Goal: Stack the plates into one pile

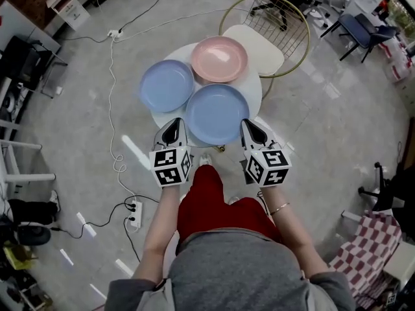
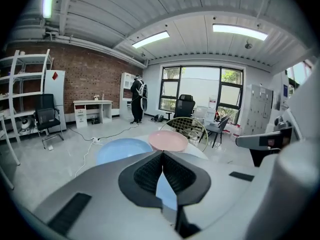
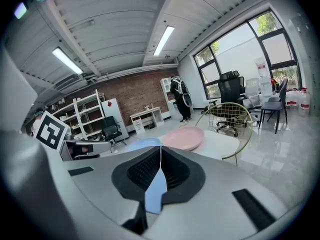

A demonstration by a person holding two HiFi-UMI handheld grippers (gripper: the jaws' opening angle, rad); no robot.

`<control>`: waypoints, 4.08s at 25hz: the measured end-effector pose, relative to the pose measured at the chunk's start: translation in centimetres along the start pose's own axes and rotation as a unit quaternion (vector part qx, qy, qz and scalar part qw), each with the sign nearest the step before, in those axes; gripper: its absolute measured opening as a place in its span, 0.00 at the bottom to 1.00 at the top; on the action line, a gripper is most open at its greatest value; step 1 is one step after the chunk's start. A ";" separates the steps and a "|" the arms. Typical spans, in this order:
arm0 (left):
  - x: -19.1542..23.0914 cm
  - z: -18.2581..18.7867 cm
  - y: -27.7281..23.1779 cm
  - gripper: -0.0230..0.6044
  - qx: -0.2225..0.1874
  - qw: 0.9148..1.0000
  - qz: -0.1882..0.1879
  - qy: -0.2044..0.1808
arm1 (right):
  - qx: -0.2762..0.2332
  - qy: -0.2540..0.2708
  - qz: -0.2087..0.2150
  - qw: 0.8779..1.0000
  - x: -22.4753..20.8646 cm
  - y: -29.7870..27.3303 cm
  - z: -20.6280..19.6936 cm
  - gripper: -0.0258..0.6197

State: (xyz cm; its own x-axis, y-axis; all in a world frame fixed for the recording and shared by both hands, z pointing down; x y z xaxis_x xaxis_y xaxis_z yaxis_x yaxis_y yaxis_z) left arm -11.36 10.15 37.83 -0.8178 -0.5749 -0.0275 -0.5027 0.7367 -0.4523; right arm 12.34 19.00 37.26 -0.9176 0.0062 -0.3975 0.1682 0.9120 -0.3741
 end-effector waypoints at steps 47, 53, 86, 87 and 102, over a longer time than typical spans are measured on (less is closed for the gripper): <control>2.6 -4.4 -11.0 0.06 0.136 0.984 -0.112 -0.016 | 0.124 0.031 -0.149 0.981 -7.6 -7.4 -2.5 0.09; 2.1 -5.9 -10.7 0.06 0.159 0.983 -0.094 -0.007 | 0.158 0.053 -0.129 0.977 -8.1 -8.0 -3.4 0.09; 1.5 -9.0 -11.9 0.26 0.218 0.973 -0.066 0.039 | 0.225 0.031 -0.125 0.966 -9.9 -10.3 -5.6 0.25; 1.5 -9.0 -12.1 0.26 0.220 0.973 -0.066 0.039 | 0.227 0.030 -0.125 0.965 -10.0 -10.3 -5.7 0.24; 0.8 -9.7 -13.3 0.20 0.240 0.968 -0.042 0.053 | 0.244 0.020 -0.122 0.962 -10.9 -11.1 -6.5 0.18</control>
State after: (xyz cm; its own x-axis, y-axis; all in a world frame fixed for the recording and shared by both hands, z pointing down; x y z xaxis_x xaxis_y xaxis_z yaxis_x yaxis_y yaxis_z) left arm -8.01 3.35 52.49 -0.8163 -0.5675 0.1077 -0.4018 0.4238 -0.8117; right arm 18.10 11.45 51.14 -0.9628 -0.1587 -0.2189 0.0864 0.5867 -0.8052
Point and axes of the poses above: the fingertips, and each gripper's own axes: y backward along the fingers, x to its left, z out of its top, the point moved 9 cm from there along y, backward along the fingers, and after that the axes turned 8 degrees about -y, right-handed, at the moved point
